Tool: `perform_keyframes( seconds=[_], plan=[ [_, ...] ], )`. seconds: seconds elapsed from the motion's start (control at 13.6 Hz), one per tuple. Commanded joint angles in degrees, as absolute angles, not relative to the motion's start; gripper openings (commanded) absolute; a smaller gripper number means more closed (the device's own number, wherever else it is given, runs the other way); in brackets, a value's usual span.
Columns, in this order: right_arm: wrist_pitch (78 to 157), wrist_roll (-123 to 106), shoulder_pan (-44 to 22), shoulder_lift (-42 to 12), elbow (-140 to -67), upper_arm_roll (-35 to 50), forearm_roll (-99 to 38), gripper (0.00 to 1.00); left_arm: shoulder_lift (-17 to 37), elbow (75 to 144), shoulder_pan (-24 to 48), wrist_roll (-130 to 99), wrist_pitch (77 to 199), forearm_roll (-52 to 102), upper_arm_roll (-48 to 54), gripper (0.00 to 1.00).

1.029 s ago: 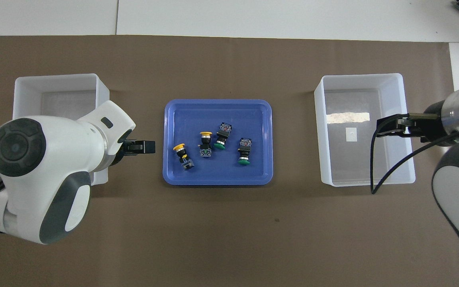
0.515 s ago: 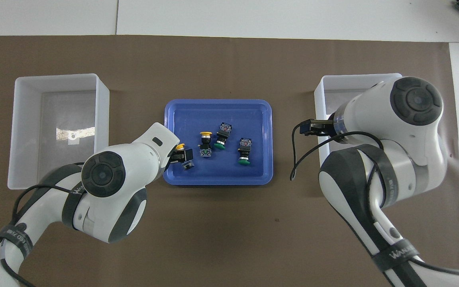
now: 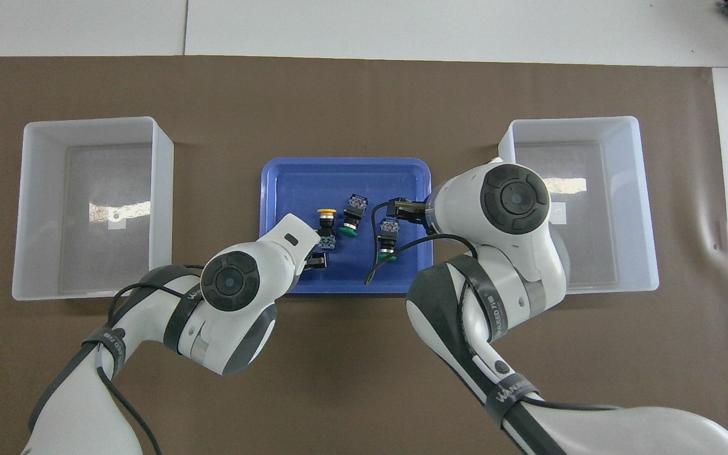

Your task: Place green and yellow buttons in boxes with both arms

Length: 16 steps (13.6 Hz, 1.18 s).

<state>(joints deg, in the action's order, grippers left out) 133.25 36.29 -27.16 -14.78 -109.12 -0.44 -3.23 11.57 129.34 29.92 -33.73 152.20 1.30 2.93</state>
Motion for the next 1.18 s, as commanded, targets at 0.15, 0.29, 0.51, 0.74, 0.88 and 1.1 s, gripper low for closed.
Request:
perform_keyframes(
  seconds=[0.15, 0.29, 0.51, 0.74, 0.88, 1.1],
  plan=[
    [138.94, 37.96, -29.0, -19.5, -109.07, -0.53, -4.04, 0.79, 9.07, 128.67, 30.33, -34.19, 148.28, 0.97, 1.85, 0.0],
    [139.75, 39.28, -30.41, -20.74, -109.51, -0.61, -4.04, 0.79, 5.38, 128.15, 29.19, -33.58, 144.6, 0.7, 1.58, 0.0],
    [140.8, 39.11, -30.41, -20.83, -111.79, -0.62, -3.69, 0.78, 0.97, 124.12, 25.07, -28.5, 134.16, 0.62, 1.5, 0.0],
    [143.95, 39.64, -31.63, -20.92, -113.99, -0.62, -3.69, 0.61, 1.05, 118.66, 18.39, -21.64, 129.63, 0.53, 1.58, 0.0],
    [144.84, 39.99, -31.99, -21.01, -114.52, -0.62, -3.69, 0.09, 2.1, 117.25, 12.95, -14.37, 133.22, 0.53, 1.67, 0.0],
    [141.79, 40.96, -31.03, -19.44, -112.51, -1.23, -3.87, 0.0, 3.16, 117.42, 5.82, -6.7, 139.64, 0.53, 1.76, 0.0]
  ],
)
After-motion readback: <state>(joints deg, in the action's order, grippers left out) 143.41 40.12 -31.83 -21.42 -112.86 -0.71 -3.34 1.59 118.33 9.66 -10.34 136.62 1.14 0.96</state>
